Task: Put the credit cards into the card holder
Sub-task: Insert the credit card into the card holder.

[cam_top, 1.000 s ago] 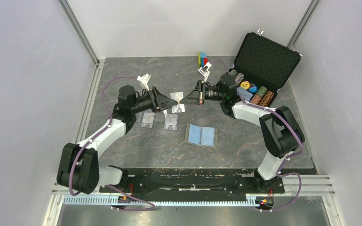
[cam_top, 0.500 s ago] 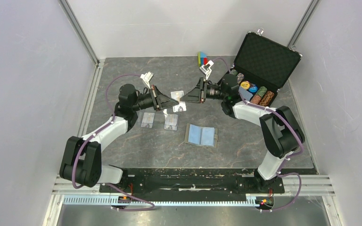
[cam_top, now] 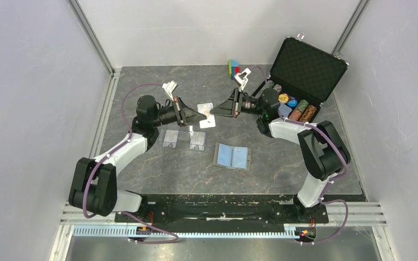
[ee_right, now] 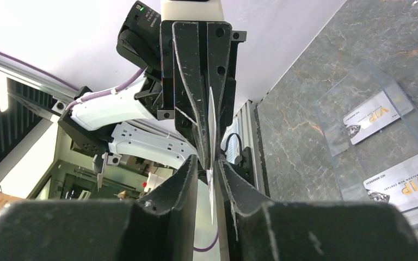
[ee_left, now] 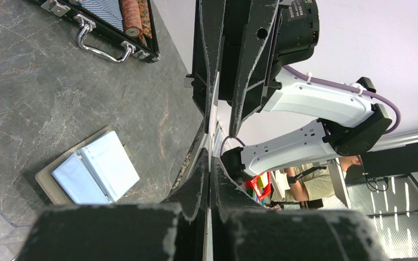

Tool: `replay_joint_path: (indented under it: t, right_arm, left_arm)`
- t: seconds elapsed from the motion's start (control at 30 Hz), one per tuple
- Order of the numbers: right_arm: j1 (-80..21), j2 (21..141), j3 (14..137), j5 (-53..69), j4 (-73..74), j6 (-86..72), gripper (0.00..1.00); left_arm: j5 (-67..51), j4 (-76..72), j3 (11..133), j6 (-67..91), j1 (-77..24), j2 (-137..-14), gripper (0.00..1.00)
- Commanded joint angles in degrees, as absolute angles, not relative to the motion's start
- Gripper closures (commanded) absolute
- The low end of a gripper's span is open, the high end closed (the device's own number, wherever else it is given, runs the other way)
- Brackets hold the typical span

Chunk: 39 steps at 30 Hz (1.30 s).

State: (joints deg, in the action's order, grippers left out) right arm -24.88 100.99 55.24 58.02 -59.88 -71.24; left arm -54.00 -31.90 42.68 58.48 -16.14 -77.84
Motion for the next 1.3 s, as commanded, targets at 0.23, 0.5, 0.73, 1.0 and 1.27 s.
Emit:
replay_joint_path:
  t: [0.23, 0.5, 0.73, 1.0, 1.27]
  right_arm:
    - [-26.83, 101.78, 55.43, 61.1, -65.63, -73.13, 1.0]
    - [-24.04, 95.6, 55.03, 55.56, -32.38, -50.79, 1.0]
    - [-18.29, 88.34, 49.96, 49.17, -11.54, -36.45, 1.0]
    - [-15.67, 82.8, 41.75, 42.92, 2.75, -25.3, 1.0]
    - [-15.22, 82.52, 33.67, 41.63, -4.3, -28.75, 1.0]
  left_arm:
    - [-54.04, -33.34, 44.98, 59.05, -16.78, -78.14, 0.93]
    - [-48.65, -22.95, 44.74, 52.32, -17.82, -75.98, 0.63]
    - [-39.27, -2.83, 48.51, 39.21, -26.13, -78.89, 0.63]
    - [-25.25, 15.8, 57.48, 30.09, -37.95, -89.86, 0.68]
    - [-18.22, 24.31, 63.15, 27.62, -40.85, -98.71, 0.8]
